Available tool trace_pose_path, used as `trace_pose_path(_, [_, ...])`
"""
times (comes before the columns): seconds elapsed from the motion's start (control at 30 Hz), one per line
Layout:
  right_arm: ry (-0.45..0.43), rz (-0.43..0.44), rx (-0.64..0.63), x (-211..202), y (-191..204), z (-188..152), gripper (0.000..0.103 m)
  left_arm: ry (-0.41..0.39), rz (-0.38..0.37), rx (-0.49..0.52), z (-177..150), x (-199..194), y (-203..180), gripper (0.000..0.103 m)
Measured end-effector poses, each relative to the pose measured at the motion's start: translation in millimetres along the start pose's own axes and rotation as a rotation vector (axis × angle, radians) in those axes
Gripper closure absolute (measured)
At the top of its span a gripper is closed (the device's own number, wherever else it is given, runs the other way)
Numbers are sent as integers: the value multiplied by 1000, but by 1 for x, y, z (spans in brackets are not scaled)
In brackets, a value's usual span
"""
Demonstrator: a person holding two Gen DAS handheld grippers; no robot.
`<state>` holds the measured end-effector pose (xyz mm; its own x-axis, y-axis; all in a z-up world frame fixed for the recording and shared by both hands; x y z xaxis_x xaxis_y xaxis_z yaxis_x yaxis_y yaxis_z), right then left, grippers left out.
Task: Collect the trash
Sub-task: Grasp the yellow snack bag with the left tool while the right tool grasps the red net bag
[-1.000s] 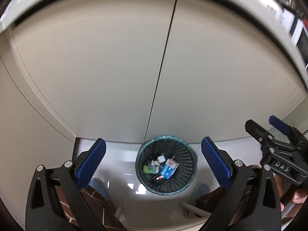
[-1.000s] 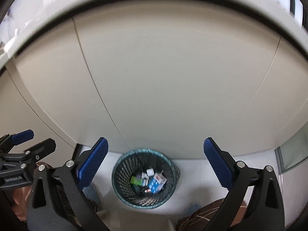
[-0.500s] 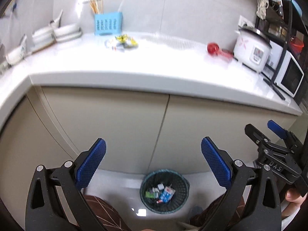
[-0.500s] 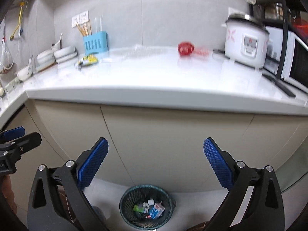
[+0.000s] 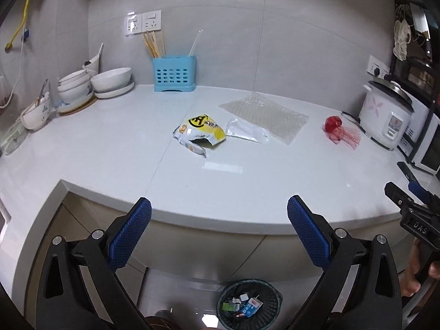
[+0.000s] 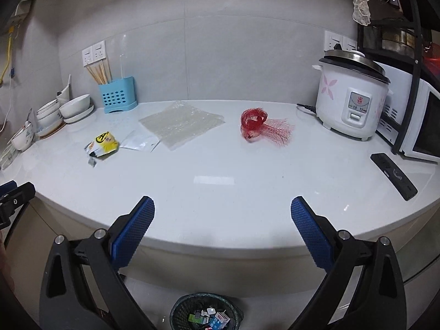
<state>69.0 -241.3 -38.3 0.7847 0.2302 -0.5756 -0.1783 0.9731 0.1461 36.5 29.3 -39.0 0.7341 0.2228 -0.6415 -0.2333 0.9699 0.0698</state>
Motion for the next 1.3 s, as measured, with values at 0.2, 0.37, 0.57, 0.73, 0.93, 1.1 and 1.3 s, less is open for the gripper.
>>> trace_pose_path(0.2, [61,-32,46,54,-31,47,8,66,47,-25,48,57,5,6])
trace_pose_path(0.37, [126,-63,85,109,-60,80,8,136,73,-27,80,115,5,6])
trace_pose_path(0.57, [207,-96,181,175,-102,93,8,215,114,-36,98,182,3,6])
trace_pose_path(0.73, [231,-118,228,215,-121,107,8,256,90,-50,103,218,-7,6])
trace_pose_path(0.93, [271,-161,222,253,-132,104,8,293,122,-32,100,250,-14,6])
trace_pose_path(1.1, [296,-210,237,268,-149,96,15,332,149,-33,90,267,-13,7])
trace_pose_path(1.3, [332,-199,256,274,-153,87,57,346,184,-27,88,267,-10,21])
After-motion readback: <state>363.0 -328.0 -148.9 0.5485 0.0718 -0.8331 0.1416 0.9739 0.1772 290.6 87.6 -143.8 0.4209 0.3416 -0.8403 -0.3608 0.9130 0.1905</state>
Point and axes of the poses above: each gripper's, at about its wrist camera, not at the fingertips, and x roughly the way its jaws point, y to its left, z to its top, the point moved 10 cm from there along x, roughly the way its jaws point, and after that the axes turned 12 degrees about z, right-handed, at the moved point
